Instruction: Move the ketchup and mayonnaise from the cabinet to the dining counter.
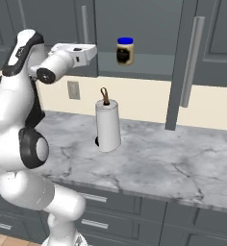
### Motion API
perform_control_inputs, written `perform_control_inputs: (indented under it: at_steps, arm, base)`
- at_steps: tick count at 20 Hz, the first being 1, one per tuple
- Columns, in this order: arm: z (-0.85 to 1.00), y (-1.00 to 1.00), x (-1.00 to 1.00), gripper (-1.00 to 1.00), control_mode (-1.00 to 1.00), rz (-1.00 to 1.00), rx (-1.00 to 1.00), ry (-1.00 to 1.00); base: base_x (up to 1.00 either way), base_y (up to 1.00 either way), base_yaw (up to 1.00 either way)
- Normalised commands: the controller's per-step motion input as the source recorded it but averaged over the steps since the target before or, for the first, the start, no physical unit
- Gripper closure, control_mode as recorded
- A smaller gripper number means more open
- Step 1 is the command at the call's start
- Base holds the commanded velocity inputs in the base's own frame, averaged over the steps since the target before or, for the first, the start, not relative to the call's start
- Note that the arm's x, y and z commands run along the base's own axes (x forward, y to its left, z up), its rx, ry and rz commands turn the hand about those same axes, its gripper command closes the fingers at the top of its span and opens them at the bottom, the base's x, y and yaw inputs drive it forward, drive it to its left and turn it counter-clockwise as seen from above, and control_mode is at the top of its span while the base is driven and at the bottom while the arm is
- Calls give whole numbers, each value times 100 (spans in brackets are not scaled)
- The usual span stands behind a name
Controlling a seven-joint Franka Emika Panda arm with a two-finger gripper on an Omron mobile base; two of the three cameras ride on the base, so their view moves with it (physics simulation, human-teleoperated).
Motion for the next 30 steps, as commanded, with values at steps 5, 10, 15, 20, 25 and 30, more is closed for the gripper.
perform_control_inputs:
  at_steps: [5, 10, 15, 20, 25, 30]
  arm:
    - [0, 40, -3, 100, -100, 0, 0, 11]
    - [6, 38, -84, 100, -100, 0, 0, 9]
    - [23, 31, -100, 100, -100, 2, 0, 11]
    - [26, 51, -96, 100, -100, 0, 0, 14]
    - [38, -42, -28, -100, -100, 0, 0, 8]
    - [36, -100, 7, -100, -100, 0, 9, 14]
  base:
    - [0, 0, 0]
    - [0, 0, 0]
    - [0, 0, 0]
    - [0, 0, 0]
    - [0, 0, 0]
    - [0, 0, 0]
